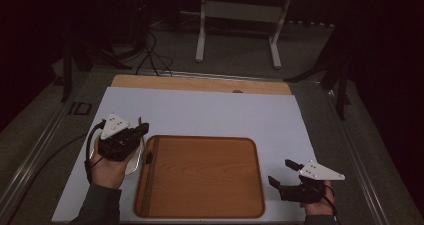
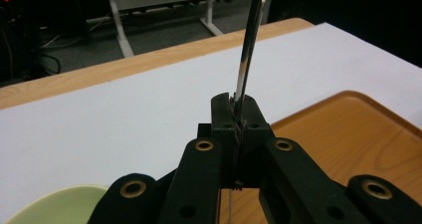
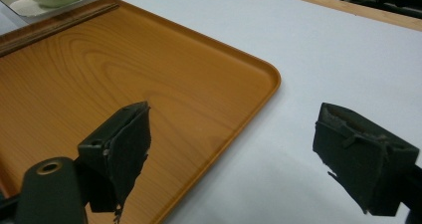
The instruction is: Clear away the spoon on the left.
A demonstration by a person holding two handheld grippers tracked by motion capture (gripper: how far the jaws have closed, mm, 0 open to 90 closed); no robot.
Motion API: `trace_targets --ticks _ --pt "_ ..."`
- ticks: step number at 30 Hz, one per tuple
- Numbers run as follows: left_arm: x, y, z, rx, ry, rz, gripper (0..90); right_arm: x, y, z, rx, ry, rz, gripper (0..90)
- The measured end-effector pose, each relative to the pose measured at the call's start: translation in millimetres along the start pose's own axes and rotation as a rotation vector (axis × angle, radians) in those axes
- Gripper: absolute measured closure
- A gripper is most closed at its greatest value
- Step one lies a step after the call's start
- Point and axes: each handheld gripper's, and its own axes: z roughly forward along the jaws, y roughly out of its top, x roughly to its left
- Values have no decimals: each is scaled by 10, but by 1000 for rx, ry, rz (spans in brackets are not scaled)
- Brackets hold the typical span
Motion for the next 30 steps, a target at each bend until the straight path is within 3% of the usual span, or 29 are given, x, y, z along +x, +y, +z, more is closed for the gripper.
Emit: trace_targets --ticks 15,24,30 --pt "-251 -201 122 63 -81 3 895 1 0 -1 0 1 -1 146" --pt "-321 -371 203 123 -108 0 893 2 1 0 2 1 -3 146" --pt "-342 -452 240 129 -138 -22 890 4 1 2 2 0 -3 146"
